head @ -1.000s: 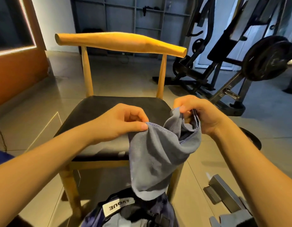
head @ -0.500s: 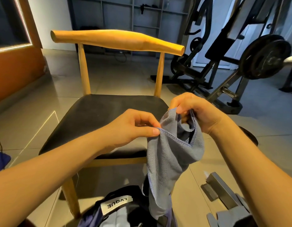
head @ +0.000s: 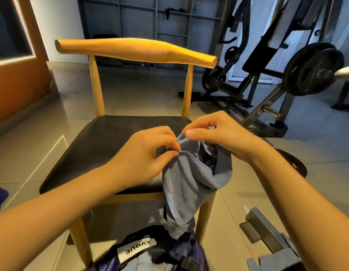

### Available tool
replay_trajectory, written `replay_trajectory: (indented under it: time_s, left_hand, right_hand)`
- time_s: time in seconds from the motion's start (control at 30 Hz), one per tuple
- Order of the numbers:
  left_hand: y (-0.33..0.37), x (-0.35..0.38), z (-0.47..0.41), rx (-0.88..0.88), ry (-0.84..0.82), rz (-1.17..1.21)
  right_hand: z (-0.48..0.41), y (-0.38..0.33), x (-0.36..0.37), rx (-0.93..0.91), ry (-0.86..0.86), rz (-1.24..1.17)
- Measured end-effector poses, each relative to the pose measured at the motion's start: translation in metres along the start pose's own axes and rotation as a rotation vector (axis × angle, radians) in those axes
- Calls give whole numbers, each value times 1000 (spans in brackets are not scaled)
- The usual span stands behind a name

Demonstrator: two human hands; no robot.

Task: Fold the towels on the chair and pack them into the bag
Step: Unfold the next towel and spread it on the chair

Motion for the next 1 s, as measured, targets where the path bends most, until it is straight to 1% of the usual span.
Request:
replay_trajectory:
  time_s: [0.07,0.17,0.3,0.4,0.47,0.57,0.67,0.77,0.9,1.0]
  left_hand:
    - [1,0,1,16,6,-28]
    - [1,0,1,4,23,-22]
    - [-7,1,3,-110,20,109]
    - [-18,6,7,-219,-34,190]
    - [-27,12,10,-321,-100,256]
    - [-36,21,14,-432,-214,472]
    - [-36,22,13,-468,-210,645]
    - [-35,24,9,-499,-185,715]
    - [-29,31,3,-487,-218,873]
    - [-28,35,0,-504,-211,950]
  right_hand:
    - [-1,-3,6,-33,-25,57]
    - [-3,-2,8,-42,-22,32]
    - [-1,2,0,-21,21,-66]
    - [3,4,-4,-33,47,-119]
    - [5,4,-7,-46,63,-172]
    - [7,3,-12,-57,75,-237]
    - [8,3,-14,-40,55,-287]
    - [9,4,-10,-16,-3,-348]
    - [11,2,0,16,-103,-464]
    - [10,3,4,23,-148,-495]
Point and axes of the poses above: each hand's wrist, its own z-axis away from the middle knuckle, its own x-axis out of the palm, y = z × x, the point moved 7 cm from there along -z, towards the middle knuckle, and after that the axes turned 14 degrees about -z, right-handed, at the moved point
